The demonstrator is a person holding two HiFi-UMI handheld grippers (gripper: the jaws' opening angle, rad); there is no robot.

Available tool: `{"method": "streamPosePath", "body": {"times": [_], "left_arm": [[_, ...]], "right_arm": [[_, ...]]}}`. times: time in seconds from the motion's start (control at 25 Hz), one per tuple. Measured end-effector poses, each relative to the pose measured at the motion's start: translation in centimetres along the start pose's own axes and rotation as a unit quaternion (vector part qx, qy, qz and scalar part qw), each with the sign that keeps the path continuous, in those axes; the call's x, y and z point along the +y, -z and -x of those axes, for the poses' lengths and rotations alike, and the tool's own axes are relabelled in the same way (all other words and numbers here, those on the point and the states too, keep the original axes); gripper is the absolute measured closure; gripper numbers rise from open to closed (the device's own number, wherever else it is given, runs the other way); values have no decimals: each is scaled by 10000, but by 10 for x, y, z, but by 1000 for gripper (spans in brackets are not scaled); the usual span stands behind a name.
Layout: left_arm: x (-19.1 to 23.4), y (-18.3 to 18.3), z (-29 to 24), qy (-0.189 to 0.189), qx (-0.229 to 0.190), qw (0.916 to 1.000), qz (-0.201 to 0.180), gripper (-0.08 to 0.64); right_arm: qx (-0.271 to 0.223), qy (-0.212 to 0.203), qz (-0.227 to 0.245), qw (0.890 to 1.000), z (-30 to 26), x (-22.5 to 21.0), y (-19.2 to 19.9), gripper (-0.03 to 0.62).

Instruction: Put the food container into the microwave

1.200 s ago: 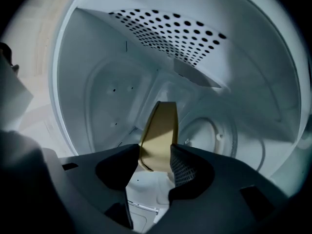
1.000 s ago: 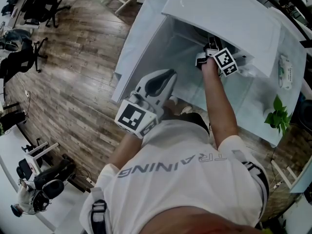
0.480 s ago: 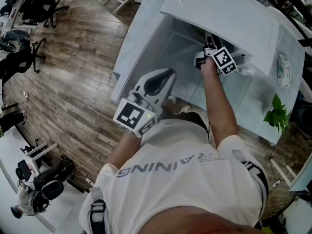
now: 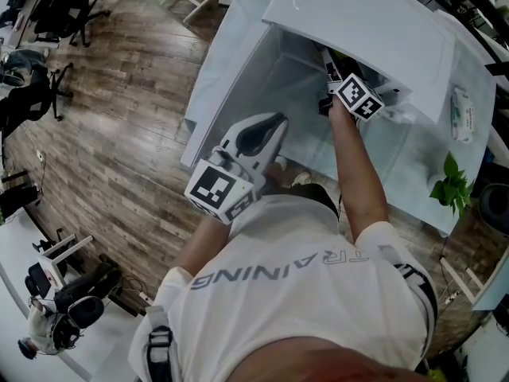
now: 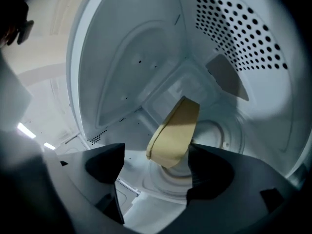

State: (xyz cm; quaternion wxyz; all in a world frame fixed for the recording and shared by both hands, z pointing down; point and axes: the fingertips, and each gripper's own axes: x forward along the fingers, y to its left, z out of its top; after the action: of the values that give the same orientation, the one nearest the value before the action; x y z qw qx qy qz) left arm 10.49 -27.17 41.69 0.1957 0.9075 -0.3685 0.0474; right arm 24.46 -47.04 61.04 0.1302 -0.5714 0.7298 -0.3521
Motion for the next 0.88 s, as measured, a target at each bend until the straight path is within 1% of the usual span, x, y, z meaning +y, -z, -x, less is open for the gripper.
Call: {"method": "streamPosePath", "body": {"times": [0.12, 0.24, 0.32, 0.44, 0.52, 0.8, 0.88], "left_arm": [[1, 0, 0, 11, -11, 10000, 11, 509], [1, 1, 0, 39, -50, 10000, -15, 509], [0, 1, -1, 52, -67, 10000, 34, 509], [-2, 0, 0, 84, -54, 9999, 81, 509], [-3, -2, 1, 90, -43, 9999, 75, 509], [-7, -5, 4, 171, -124, 9997, 131, 509], [-8, -7, 4, 199, -121, 9996, 146, 509]], "right_arm": [[259, 63, 562, 9981, -3, 2, 7, 192], [602, 318, 1325, 9888, -3, -1, 16, 190], [765, 454, 1615, 9829, -2, -5, 20, 189], [928, 620, 1853, 9763, 1, -10, 25, 187], [1001, 726, 1927, 9734, 3, -13, 27, 187], [989, 827, 2064, 9699, 15, -14, 22, 187], [970, 839, 2183, 9674, 21, -13, 20, 187]]}}
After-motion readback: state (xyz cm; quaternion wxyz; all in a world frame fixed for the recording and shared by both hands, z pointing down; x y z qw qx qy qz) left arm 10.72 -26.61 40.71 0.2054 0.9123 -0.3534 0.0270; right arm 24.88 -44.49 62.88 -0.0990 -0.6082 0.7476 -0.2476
